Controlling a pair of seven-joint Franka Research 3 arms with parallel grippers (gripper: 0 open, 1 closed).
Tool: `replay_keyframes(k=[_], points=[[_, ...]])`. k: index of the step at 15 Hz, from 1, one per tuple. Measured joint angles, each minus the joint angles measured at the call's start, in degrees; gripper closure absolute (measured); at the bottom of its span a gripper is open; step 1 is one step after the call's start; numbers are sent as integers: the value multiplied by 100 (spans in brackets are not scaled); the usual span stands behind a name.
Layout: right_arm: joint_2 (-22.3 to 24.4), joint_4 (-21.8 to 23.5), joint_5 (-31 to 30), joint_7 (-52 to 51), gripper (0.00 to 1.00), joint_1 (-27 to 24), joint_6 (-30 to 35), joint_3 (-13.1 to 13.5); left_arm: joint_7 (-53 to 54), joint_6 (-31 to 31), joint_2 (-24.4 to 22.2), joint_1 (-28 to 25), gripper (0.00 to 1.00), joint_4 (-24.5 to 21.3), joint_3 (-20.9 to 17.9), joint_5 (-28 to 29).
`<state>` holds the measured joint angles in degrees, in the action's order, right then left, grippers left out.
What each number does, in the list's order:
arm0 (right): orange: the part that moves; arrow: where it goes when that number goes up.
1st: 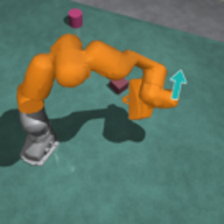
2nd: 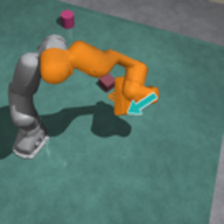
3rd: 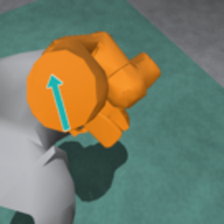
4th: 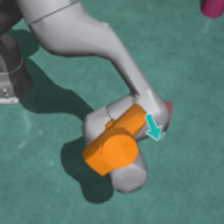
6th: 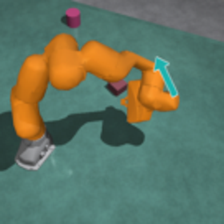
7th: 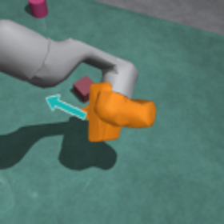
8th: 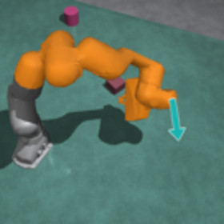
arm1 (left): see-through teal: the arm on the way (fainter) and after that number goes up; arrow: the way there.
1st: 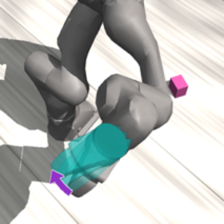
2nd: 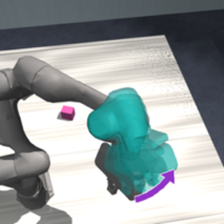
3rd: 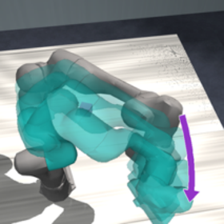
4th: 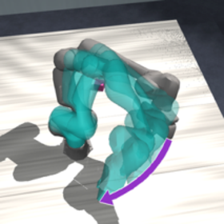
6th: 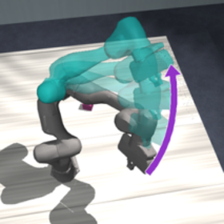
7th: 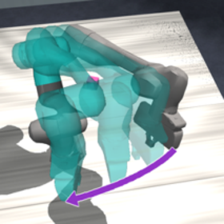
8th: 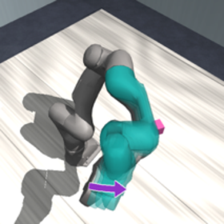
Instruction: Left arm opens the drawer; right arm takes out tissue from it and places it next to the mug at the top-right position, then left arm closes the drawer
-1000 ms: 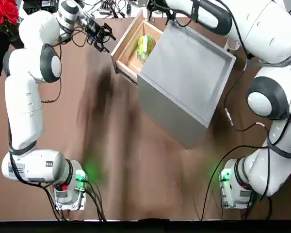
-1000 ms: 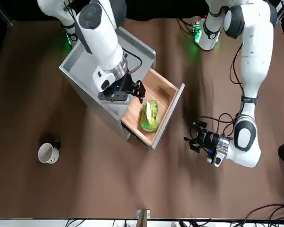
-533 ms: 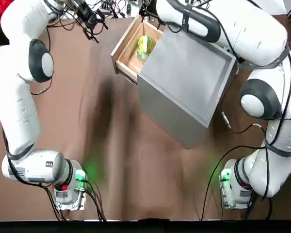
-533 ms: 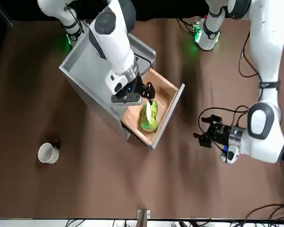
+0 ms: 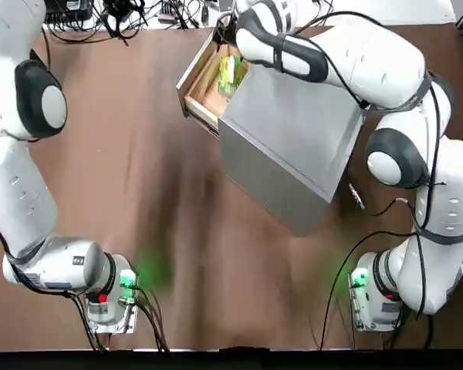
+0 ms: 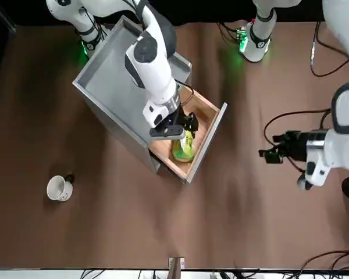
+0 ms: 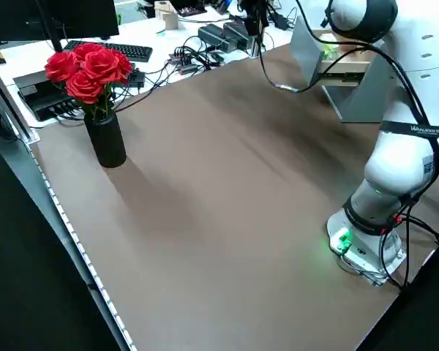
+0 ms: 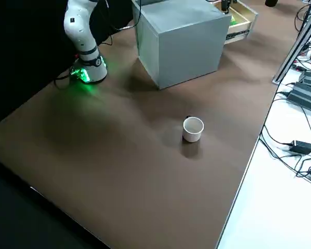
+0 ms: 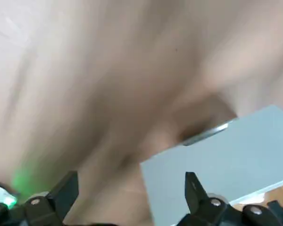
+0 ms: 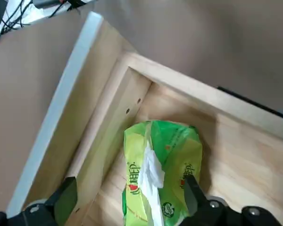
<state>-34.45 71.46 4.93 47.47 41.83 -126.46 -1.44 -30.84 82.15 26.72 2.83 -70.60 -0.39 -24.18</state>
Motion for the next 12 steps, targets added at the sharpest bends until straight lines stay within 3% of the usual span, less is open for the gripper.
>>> replay_keyframes(k=[6, 9, 10, 12], points=[[-183, -2, -236, 0, 0, 73, -45, 3, 573, -30, -745, 22, 0, -4, 42, 839], [-284, -2, -286, 1, 0, 120, -104, 4, 604, -31, -1091, 24, 0, -7, 311, 1272], [-310, -2, -318, 0, 2, 141, -111, 5, 604, -32, -1193, 27, 0, -11, 426, 1426], [-378, -2, -406, 1, 20, 201, -115, 5, 605, -14, -1432, 36, 0, -135, 588, 1594]])
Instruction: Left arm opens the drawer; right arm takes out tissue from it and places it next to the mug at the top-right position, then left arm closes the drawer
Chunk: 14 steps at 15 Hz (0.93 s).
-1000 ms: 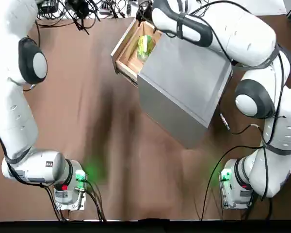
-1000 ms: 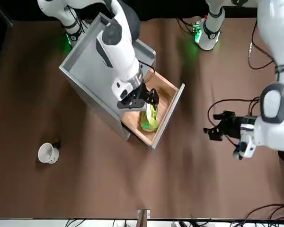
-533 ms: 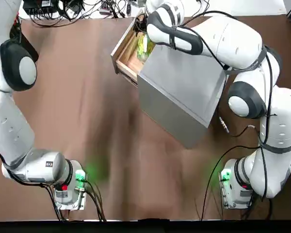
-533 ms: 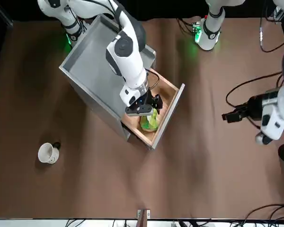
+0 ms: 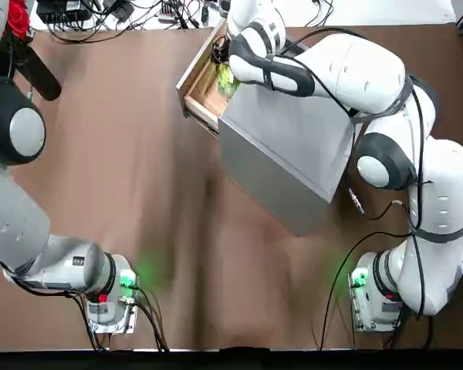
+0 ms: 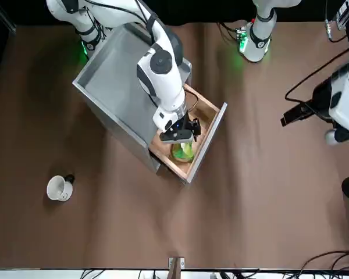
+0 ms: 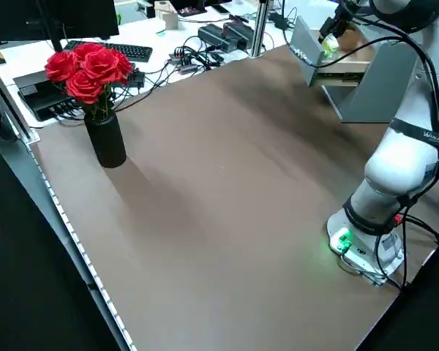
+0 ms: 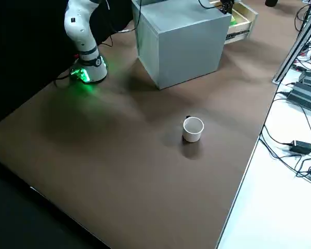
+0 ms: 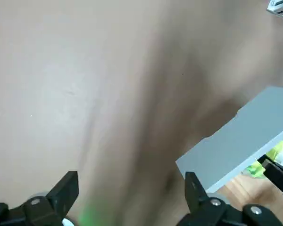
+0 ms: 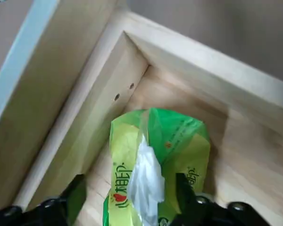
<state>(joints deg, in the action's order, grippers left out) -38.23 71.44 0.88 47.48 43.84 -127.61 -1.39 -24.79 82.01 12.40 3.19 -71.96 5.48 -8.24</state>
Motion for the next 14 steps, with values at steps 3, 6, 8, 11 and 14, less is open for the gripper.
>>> replay_keyframes(k=[3, 6, 8, 11, 14], points=[[-11, -1, -4, 0, 31, 20, -3, 1, 59, 238, -240, 0, 0, -350, 44, 152], [-12, -6, -4, 0, 62, 20, -4, 14, 243, 522, -568, -2, 0, -834, 155, 368], [-12, -27, -4, 3, 82, 18, -3, 33, 402, 587, -756, -2, 0, -1050, 170, 378], [-4, -88, -1, 56, 98, 8, -3, 58, 470, 603, -872, -11, 0, -1143, 170, 378], [104, -225, 9, 330, 98, -10, 25, 67, 493, 620, -885, -11, 0, -1143, 172, 378]])
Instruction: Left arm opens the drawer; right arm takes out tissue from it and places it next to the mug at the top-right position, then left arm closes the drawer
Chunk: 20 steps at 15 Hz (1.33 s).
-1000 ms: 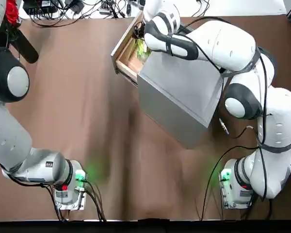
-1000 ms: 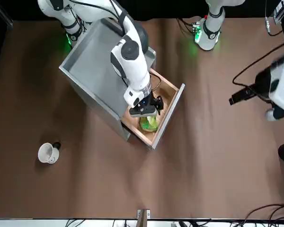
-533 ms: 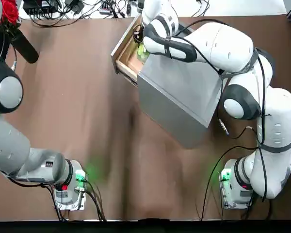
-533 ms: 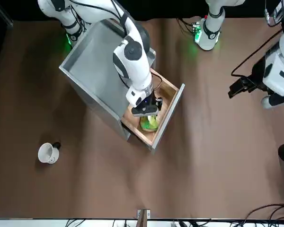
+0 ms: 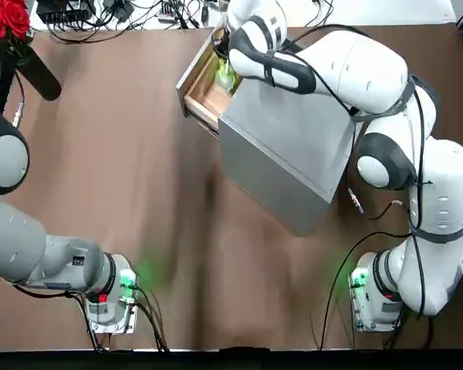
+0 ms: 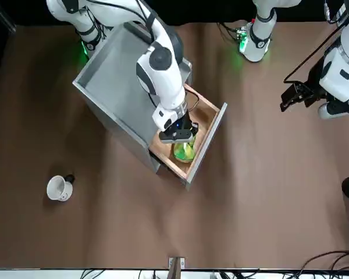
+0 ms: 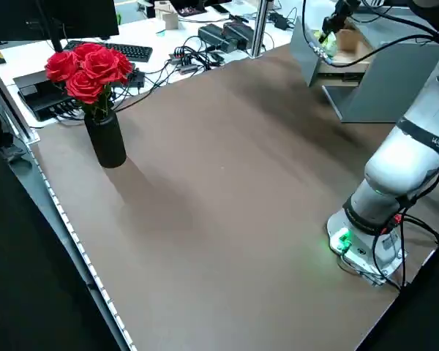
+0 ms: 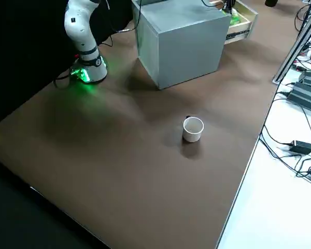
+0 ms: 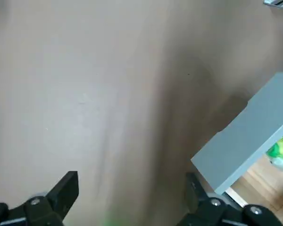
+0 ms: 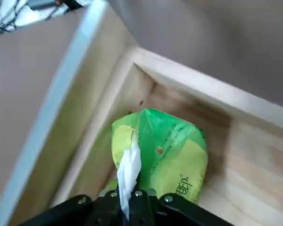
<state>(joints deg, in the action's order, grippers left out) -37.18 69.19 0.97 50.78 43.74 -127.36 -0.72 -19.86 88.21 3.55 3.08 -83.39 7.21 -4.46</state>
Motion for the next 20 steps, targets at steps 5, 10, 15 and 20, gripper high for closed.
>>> replay_keyframes(k=[5, 10, 15, 20], points=[[621, -104, 553, 211, 98, -37, 641, 10, 0, 53, 5, -11, 0, 6, 0, 2], [1536, -111, 1139, 334, 98, -334, 1149, 49, 13, 122, 241, -23, 0, 124, -2, 2], [1608, -97, 1138, 325, 98, -1180, 1491, 104, 16, 125, 262, -32, 0, 159, -8, 4], [1610, -98, 1139, -153, 98, -2255, 1637, 114, 585, 28, 268, -107, 0, 159, -25, 15]])
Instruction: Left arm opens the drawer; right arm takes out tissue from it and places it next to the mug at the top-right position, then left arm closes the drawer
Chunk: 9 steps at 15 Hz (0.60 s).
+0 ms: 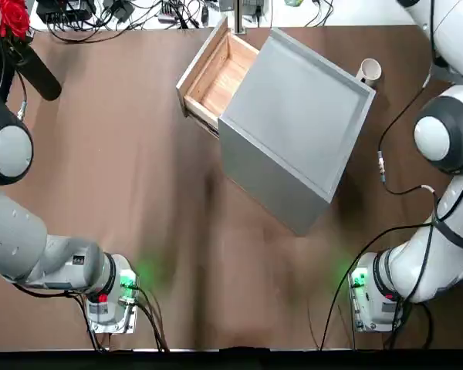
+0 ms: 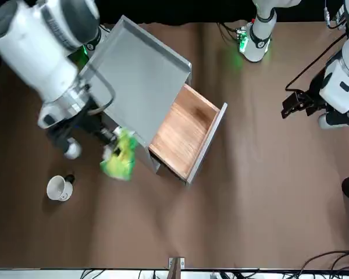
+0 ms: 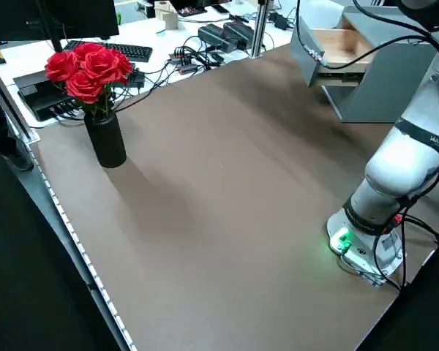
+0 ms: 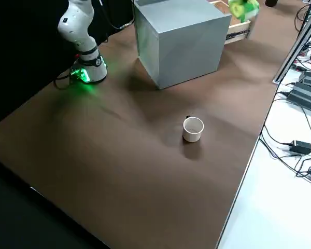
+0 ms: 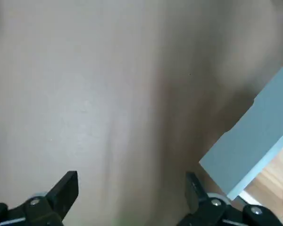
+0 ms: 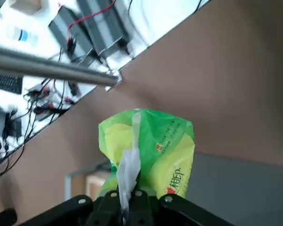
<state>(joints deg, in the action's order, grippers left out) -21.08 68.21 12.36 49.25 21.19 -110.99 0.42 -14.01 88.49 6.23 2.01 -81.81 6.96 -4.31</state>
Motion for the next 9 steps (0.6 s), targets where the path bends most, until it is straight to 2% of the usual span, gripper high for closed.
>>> replay_keyframes(k=[5, 9], points=[[-14, 93, 3, -1364, 98, -897, 562, 0, 157, -10, 5, 6, 0, 0, 24, 123], [-107, 377, 8, -2393, 98, -1284, 937, -1, 149, 21, 5, 40, 0, 7, 37, 170]])
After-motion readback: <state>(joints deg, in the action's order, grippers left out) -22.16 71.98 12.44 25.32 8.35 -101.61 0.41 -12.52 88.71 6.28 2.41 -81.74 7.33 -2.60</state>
